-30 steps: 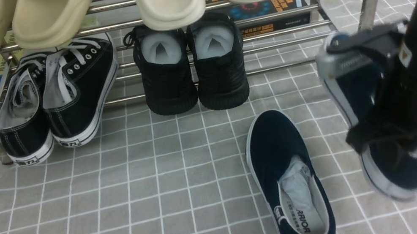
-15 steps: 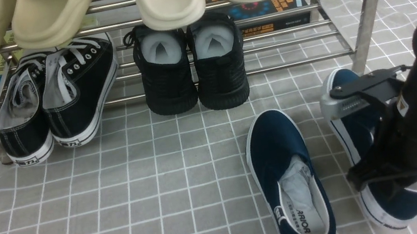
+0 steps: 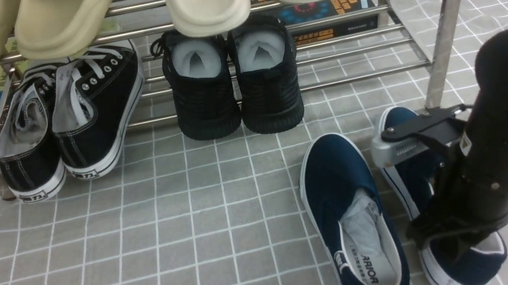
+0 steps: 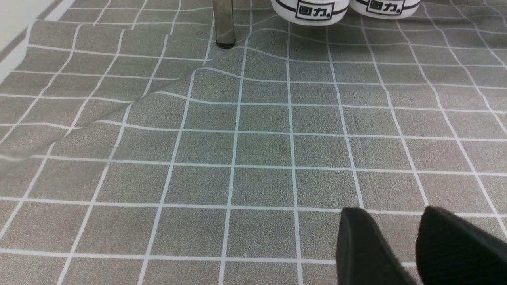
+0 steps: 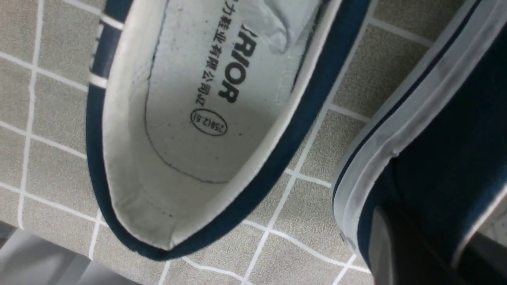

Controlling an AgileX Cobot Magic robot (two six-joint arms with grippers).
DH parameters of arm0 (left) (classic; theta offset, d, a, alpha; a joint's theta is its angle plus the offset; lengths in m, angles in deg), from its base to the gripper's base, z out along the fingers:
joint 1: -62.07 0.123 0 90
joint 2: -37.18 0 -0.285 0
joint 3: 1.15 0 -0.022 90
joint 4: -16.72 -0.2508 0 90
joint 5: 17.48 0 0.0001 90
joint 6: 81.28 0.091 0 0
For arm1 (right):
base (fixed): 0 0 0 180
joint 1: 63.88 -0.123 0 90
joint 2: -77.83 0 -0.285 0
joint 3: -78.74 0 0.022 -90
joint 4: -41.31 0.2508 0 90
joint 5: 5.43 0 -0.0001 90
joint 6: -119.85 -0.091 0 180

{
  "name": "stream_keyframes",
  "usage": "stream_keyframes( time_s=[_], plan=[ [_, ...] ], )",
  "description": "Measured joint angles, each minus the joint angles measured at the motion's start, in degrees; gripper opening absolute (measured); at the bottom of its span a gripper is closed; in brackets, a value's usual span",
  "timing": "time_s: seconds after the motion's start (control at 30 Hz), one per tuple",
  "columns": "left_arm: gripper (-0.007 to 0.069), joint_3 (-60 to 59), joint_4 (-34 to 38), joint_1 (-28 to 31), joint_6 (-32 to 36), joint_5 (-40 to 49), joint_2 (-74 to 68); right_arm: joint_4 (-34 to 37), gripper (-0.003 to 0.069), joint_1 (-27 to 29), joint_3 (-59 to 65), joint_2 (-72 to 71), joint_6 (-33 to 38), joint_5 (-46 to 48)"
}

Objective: Take the shoes off the shelf with your hand from the grey coffee tablecloth.

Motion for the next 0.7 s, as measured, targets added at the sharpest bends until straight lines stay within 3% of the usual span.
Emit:
stream_keyframes(
  time_s=[0.1, 0.2, 0.4, 0.53, 0.7],
  plan=[
    [0.0240, 0.0, 0.0, 0.0, 0.0, 0.0, 0.0, 0.2, 0.0102, 0.0, 0.0, 0.0, 0.0, -0.7],
    [0.0240, 0.0, 0.0, 0.0, 0.0, 0.0, 0.0, 0.1, 0.0193, 0.0, -1.0, -0.1, 0.0, -1.0],
    [0.0240, 0.0, 0.0, 0.0, 0.0, 0.0, 0.0, 0.1, 0.0318, 0.0, -6.0, -2.8, 0.1, 5.2],
    [0.0240, 0.0, 0.0, 0.0, 0.0, 0.0, 0.0, 0.1, 0.0314, 0.0, -9.7, -7.1, 0.4, 11.3],
    [0.0240, 0.0, 0.0, 0.0, 0.0, 0.0, 0.0, -0.3, 0.0197, 0.0, -11.6, -16.6, 0.4, 13.6]
  ],
)
